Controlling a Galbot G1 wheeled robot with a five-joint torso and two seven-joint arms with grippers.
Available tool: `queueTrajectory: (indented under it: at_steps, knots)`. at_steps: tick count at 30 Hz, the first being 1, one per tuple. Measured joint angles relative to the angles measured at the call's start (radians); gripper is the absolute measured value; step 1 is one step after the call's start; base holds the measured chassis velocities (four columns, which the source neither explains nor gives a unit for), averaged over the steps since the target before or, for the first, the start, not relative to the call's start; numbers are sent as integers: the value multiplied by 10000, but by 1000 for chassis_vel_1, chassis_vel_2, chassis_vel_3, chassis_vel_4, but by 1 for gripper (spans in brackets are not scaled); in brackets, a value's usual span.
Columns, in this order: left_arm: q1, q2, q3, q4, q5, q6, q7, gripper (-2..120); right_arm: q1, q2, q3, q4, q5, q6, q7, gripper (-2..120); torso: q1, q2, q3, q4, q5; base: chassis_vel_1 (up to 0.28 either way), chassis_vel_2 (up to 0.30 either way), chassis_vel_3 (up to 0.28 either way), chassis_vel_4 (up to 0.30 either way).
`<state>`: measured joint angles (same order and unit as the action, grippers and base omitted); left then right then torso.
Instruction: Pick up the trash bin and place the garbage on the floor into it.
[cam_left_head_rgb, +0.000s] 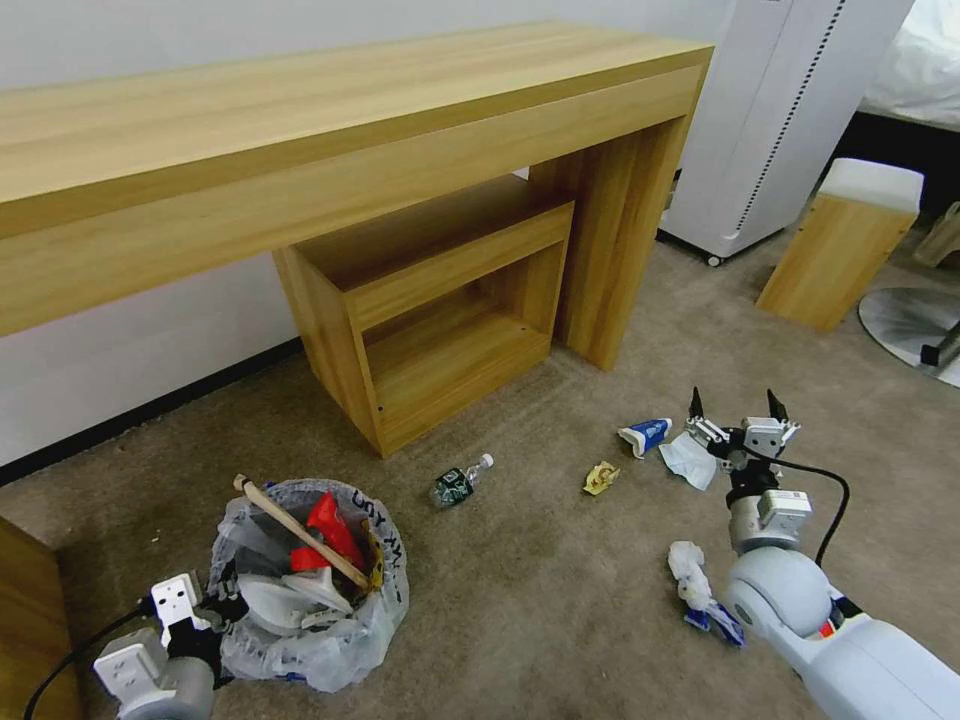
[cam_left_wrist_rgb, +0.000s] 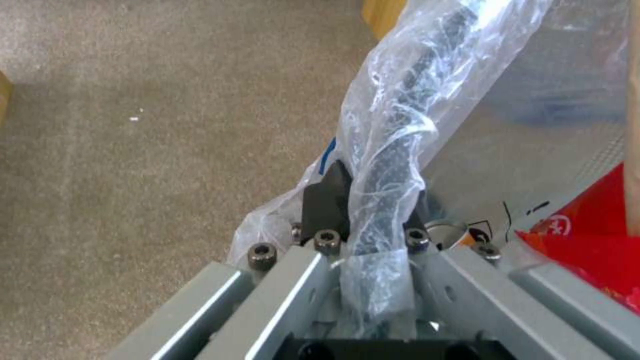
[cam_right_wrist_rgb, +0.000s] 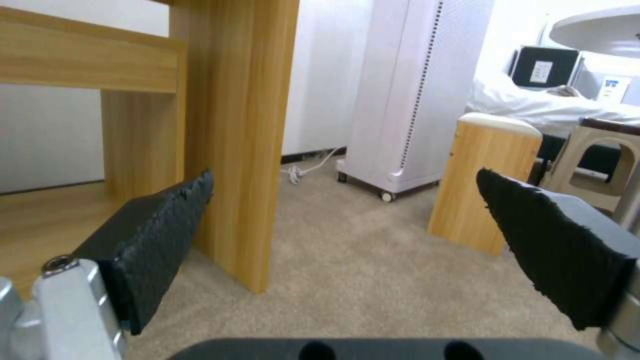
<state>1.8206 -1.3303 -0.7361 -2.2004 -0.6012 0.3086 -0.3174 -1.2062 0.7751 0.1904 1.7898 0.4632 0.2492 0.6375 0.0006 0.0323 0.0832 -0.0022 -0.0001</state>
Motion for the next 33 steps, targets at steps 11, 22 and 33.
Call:
queueTrajectory:
  at_steps: [11, 22, 33]
  knots:
    - [41, 59, -33, -70, -39, -48, 2, 0, -94, 78, 74, -20, -185, -12, -81, 100, 0, 0, 0, 0, 1, 0, 0, 0, 0]
    - [23, 31, -52, -46, -48, -102, 7, 0, 46, 151, -117, -102, -245, 79, -215, 100, 0, 1, 0, -1, 1, -29, 32, 27, -26]
    - [-3, -51, -59, 24, -38, -130, 9, 0, 440, 313, -533, -439, -521, 423, -290, 100, 0, 0, 3, 1, 1, -112, 121, 112, -112]
